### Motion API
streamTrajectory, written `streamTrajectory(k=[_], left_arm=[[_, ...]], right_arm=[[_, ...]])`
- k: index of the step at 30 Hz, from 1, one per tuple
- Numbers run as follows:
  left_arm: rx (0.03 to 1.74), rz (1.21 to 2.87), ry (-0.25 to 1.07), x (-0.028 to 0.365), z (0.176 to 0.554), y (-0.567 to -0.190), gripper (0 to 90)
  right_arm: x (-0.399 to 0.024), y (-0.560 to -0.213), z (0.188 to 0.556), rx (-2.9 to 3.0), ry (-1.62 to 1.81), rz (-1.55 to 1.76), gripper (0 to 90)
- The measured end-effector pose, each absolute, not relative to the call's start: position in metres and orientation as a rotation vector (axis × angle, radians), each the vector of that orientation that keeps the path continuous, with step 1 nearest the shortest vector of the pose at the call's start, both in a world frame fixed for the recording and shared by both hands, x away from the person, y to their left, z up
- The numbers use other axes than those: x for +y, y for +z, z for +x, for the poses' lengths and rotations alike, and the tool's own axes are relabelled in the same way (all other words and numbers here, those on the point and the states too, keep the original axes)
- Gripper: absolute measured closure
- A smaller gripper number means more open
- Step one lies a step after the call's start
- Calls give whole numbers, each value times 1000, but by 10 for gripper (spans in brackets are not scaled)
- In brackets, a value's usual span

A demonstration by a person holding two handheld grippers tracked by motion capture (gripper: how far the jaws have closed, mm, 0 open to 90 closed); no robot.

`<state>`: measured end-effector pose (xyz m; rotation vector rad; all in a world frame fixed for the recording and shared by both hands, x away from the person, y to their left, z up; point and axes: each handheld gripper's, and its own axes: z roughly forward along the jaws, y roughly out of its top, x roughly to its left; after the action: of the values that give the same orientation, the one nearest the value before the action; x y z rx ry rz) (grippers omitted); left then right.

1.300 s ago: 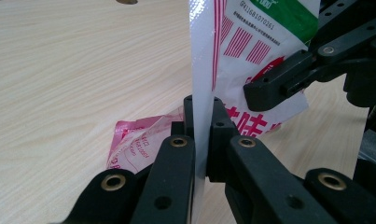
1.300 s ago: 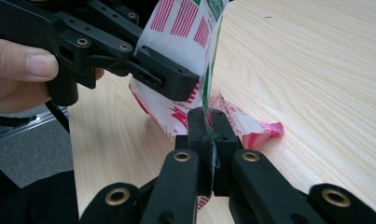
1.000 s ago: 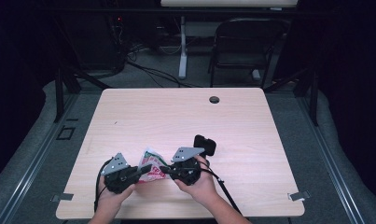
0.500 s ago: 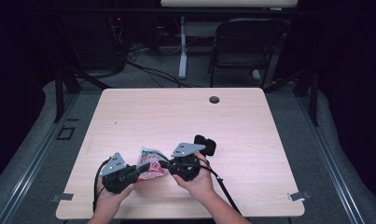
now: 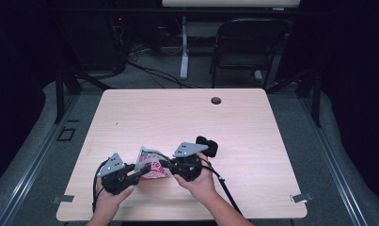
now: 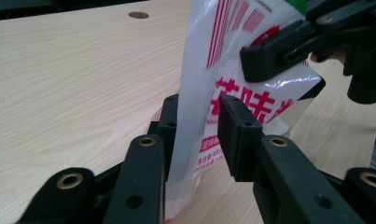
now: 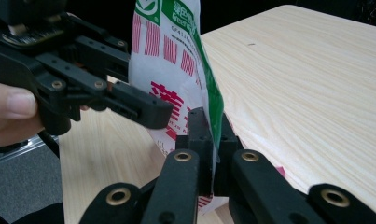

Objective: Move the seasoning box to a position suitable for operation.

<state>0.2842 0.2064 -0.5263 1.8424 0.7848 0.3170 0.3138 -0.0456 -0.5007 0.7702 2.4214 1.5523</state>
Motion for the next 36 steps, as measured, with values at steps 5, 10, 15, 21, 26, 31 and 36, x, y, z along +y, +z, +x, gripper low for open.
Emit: streamTrajectory(k=[5, 10, 15, 21, 26, 31, 36], left_arm=[[789, 1853, 320, 205, 285, -530, 670], [787, 1866, 322, 203, 286, -533, 592], [748, 1943, 248, 197, 291, -542, 511], [710, 1979, 240, 190, 294, -549, 452], [711, 1990, 221, 190, 296, -553, 427], [719, 1980, 171, 191, 300, -556, 413], [734, 1978, 135, 190, 302, -560, 396]], right_arm=[[-51, -497, 313, 2407, 1553, 763, 900], [-56, -495, 311, 2398, 1553, 750, 900], [-63, -493, 310, 2396, 1535, 739, 900], [-70, -491, 307, 2394, 1532, 726, 900], [-75, -490, 305, 2386, 1545, 719, 900], [-81, -488, 303, 2382, 1549, 704, 900], [-84, -486, 301, 2378, 1555, 690, 900]])
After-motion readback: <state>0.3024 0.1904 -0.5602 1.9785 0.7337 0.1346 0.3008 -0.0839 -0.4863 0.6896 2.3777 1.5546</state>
